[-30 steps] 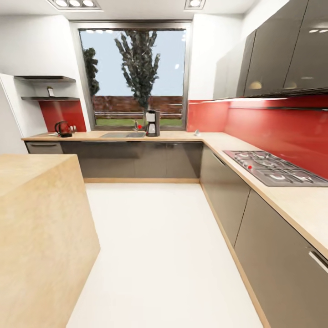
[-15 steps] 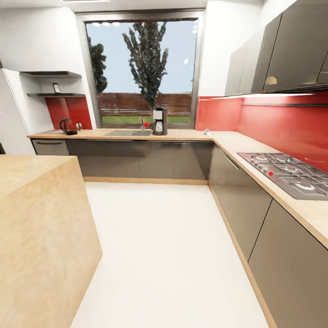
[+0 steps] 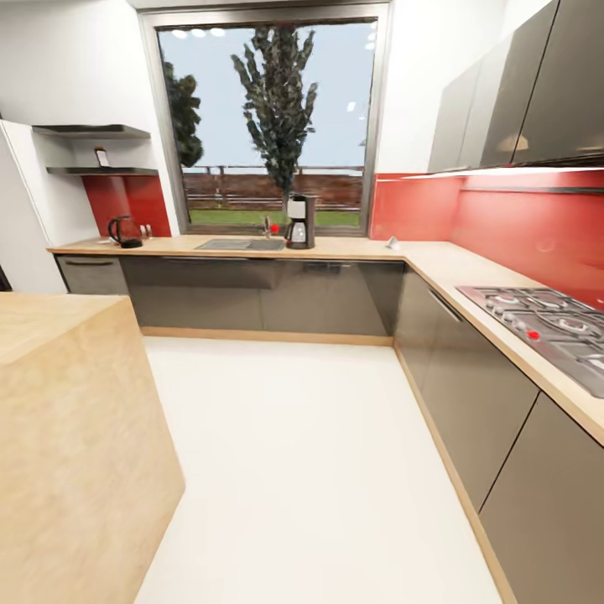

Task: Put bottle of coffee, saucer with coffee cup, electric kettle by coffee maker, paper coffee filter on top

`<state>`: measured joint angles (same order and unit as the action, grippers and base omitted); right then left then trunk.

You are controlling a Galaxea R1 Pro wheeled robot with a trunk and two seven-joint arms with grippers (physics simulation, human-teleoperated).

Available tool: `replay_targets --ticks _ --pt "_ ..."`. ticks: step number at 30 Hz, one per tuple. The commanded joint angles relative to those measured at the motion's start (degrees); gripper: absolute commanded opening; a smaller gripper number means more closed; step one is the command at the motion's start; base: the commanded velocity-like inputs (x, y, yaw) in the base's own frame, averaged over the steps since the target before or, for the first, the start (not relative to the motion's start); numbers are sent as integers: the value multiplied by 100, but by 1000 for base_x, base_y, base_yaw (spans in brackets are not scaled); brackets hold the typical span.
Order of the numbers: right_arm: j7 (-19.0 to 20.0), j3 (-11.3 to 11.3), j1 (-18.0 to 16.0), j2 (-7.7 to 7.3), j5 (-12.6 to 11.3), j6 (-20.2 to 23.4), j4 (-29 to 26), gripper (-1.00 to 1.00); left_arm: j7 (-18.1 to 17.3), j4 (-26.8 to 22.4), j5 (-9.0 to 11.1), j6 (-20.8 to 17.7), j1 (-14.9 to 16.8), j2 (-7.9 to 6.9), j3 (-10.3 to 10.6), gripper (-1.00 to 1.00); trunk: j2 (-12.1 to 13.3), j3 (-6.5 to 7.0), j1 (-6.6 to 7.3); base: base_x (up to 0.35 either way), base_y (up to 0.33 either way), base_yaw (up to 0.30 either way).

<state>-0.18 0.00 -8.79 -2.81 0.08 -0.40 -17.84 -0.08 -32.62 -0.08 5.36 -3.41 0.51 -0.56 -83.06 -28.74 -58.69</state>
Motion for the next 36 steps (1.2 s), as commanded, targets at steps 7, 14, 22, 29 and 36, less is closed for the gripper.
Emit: replay_targets --ticks 7,14,22,29,36 --pt "0 0 -1 0 1 -4 0 100 -1 -7 -1 9 -2 2 -8 100 -2 -5 -3 328 0 -191" --pt "0 0 -3 0 1 -4 0 100 -1 -7 -1 9 -2 2 -14 100 -2 -6 -3 328 0 -186" --pt "-5 0 -4 0 1 -4 0 100 -1 -7 -1 9 -2 2 -14 100 -2 -6 -3 328 0 -24" --pt "-7 0 -2 0 1 -4 0 100 -1 -7 -1 9 -2 2 -14 100 -2 -6 -3 328 0 -2" --pt "-8 -2 -4 -2 -6 -4 0 100 -1 -7 -1 9 -2 2 -14 100 -2 -6 -3 328 0 0"
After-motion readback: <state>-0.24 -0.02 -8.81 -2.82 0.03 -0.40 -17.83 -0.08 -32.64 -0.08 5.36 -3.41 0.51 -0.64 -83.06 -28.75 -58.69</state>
